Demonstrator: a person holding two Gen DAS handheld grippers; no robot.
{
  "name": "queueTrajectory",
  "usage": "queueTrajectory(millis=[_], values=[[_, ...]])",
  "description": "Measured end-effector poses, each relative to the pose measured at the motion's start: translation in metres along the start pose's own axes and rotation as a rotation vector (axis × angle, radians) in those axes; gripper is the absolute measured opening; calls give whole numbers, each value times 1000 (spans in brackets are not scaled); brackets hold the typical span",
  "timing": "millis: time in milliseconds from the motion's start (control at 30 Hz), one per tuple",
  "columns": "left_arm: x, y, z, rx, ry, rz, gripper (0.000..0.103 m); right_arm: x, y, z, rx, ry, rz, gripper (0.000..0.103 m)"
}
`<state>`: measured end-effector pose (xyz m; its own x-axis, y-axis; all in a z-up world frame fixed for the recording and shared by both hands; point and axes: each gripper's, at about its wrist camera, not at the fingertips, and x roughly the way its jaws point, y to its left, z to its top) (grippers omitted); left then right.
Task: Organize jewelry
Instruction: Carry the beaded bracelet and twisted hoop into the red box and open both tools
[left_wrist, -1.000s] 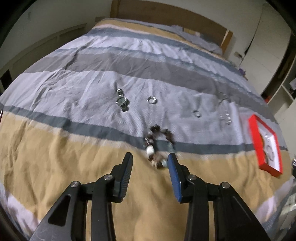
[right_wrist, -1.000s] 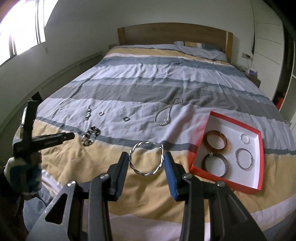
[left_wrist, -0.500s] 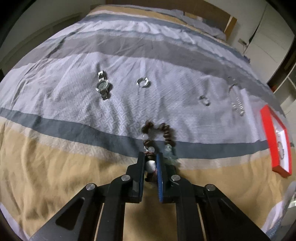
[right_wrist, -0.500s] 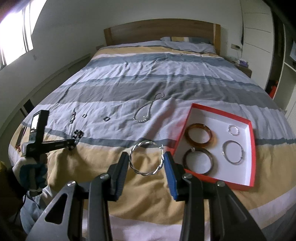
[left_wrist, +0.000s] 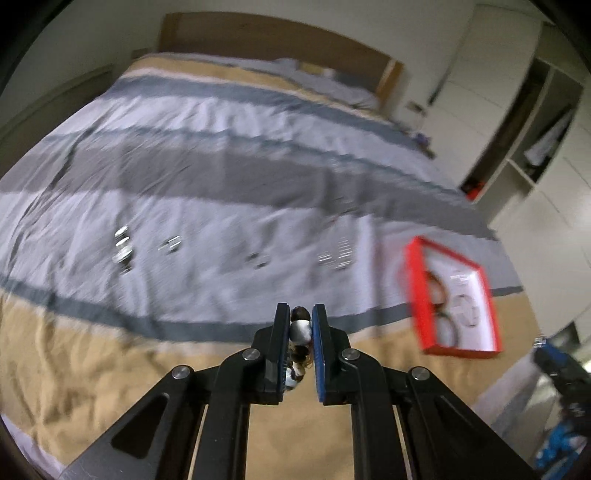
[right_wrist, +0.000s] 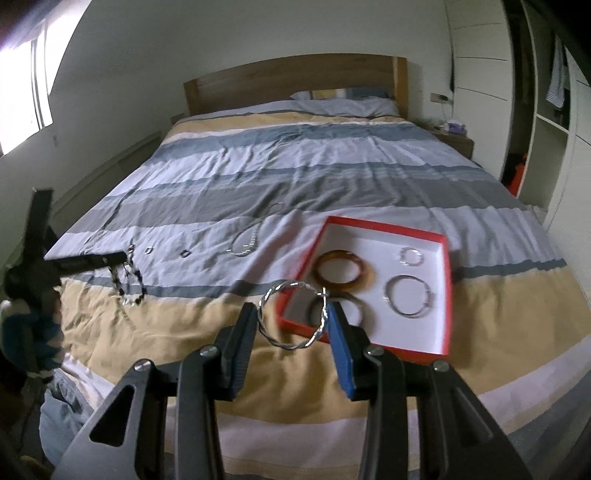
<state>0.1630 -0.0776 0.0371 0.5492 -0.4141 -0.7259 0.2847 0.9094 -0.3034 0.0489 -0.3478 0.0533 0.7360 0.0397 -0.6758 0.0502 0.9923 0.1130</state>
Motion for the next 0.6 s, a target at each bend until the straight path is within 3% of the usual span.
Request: queueTrajectory(millis=[200,333,600], values=[[14,-73,18,100,10,-113,12,12,-43,-1,33,23,-45,37],[43,-119,26,149,51,-182,12,36,-74,4,54,50,-55,37],[134,-196,43,251,118,-190,12,104,-116,38,48,83,-53,37]])
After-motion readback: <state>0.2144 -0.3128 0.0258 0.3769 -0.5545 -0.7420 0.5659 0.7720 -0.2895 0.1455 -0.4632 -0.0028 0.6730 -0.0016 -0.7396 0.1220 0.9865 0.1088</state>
